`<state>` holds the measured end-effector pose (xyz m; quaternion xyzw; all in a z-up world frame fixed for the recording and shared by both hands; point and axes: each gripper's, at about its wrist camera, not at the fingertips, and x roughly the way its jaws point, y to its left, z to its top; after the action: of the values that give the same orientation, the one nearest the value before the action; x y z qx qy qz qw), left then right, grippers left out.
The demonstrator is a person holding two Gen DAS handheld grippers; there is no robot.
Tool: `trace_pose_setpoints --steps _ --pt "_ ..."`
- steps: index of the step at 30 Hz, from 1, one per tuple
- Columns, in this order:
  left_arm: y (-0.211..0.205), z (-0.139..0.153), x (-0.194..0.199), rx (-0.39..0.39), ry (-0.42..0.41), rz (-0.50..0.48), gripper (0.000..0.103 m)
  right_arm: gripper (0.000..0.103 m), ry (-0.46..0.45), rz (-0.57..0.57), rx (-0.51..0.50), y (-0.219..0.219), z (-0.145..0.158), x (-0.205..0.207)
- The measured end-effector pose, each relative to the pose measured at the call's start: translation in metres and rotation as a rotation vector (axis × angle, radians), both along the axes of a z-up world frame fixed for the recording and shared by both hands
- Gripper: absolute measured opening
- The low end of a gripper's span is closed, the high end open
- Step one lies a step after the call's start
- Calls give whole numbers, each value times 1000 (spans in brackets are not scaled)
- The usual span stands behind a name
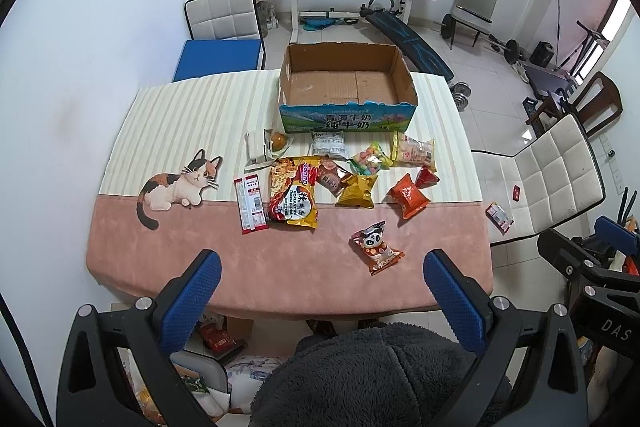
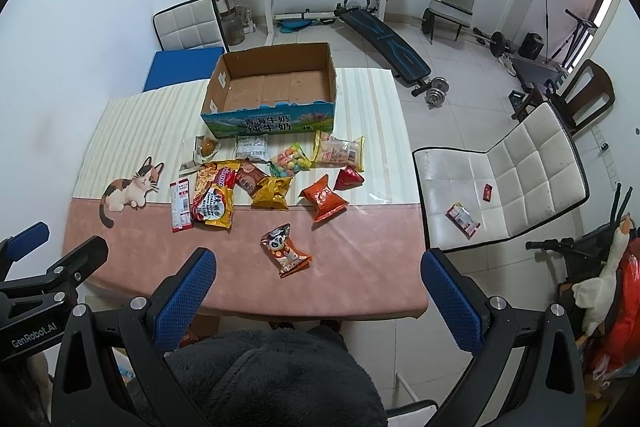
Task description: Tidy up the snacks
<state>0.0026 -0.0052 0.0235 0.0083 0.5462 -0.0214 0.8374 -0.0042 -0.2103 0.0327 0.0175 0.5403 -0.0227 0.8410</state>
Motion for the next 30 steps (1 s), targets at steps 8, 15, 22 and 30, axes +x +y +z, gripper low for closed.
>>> trace_pose_setpoints --steps 8,15,22,30 --pt "2 0 3 -1 -4 -4 103 103 -3 -1 0 0 0 -2" --pt "0 0 0 2 -9 -1 103 103 -3 1 3 -1 1 0" --pt "0 1 2 3 -20 -3 103 103 -6 5 12 -2 4 8" --pt "5 -11 13 9 -27 26 103 103 -9 -16 44 -8 -12 20"
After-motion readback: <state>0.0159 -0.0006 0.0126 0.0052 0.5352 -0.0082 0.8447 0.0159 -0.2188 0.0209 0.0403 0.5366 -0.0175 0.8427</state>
